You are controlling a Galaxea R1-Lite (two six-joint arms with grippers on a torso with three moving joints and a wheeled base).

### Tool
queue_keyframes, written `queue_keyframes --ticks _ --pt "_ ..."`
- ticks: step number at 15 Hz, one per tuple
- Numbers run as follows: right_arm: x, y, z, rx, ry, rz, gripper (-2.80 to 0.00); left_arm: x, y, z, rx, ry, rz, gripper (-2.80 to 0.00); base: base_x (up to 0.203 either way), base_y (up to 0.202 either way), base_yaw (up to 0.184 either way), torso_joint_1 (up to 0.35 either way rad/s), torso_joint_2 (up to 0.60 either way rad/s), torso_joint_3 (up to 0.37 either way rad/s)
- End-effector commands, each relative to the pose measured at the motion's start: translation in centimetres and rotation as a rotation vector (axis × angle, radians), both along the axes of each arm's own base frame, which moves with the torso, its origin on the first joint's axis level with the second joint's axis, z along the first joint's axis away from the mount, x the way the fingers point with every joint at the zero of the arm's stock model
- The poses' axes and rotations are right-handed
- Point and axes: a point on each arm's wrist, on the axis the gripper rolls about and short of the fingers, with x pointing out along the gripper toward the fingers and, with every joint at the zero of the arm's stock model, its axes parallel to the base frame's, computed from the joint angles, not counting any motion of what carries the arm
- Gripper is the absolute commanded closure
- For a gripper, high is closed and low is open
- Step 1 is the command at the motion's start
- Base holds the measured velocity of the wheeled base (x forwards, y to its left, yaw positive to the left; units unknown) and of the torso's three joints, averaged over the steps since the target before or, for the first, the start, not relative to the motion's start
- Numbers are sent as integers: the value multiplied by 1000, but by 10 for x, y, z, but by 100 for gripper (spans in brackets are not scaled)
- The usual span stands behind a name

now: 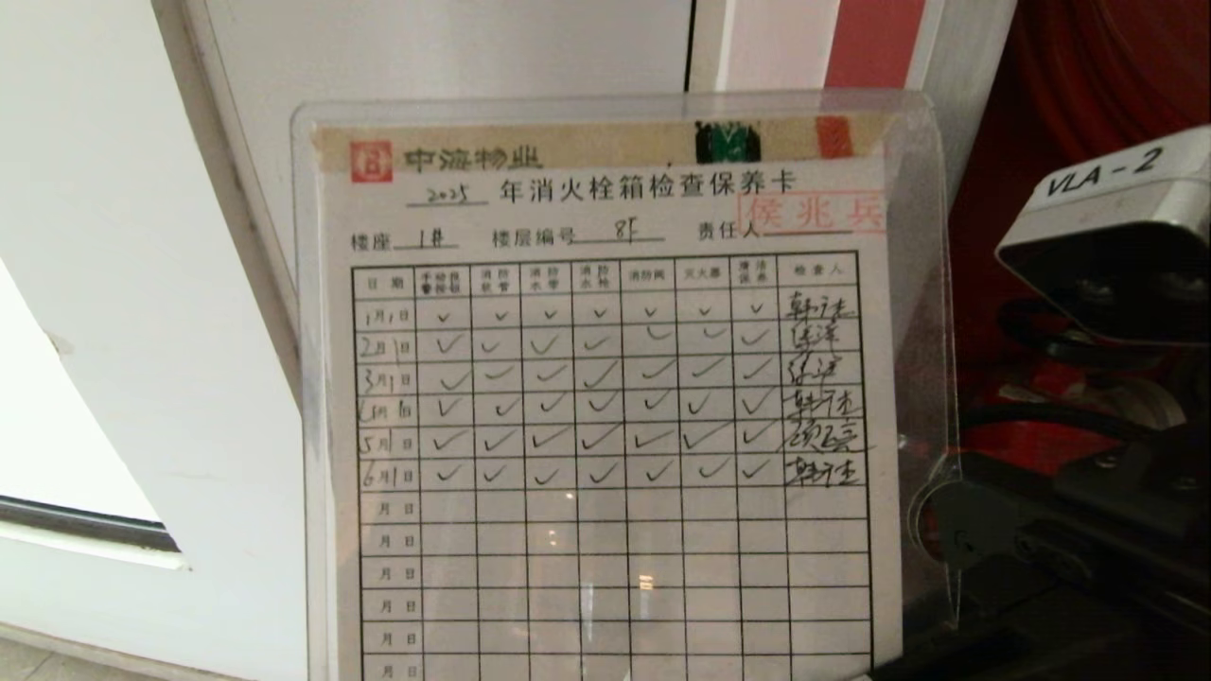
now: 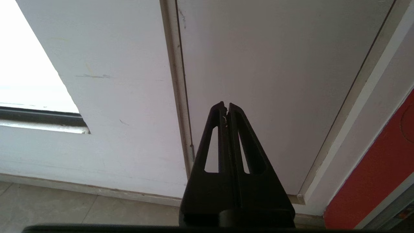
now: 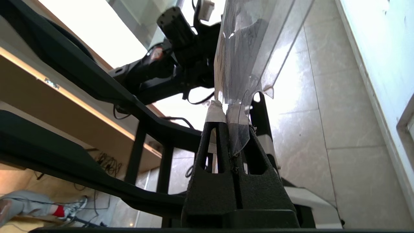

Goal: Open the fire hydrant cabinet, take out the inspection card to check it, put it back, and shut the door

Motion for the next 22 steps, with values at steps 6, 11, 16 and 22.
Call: queue_keyframes --ticks 6,11,16,22 --pt "-18 -21 -6 -3 -9 -49 0 0 0 0 0 2 0 0 0 0 0 0 0 0" --pt "-55 -68 -17 -60 25 -122 0 0 0 0 0 2 1 0 0 0 0 0 0 0" --pt "-92 -112 -28 -59 46 -283 0 0 0 0 0 2 0 0 0 0 0 0 0 0" --pt "-116 -142 -25 69 197 -644 0 0 0 0 0 2 0 0 0 0 0 0 0 0"
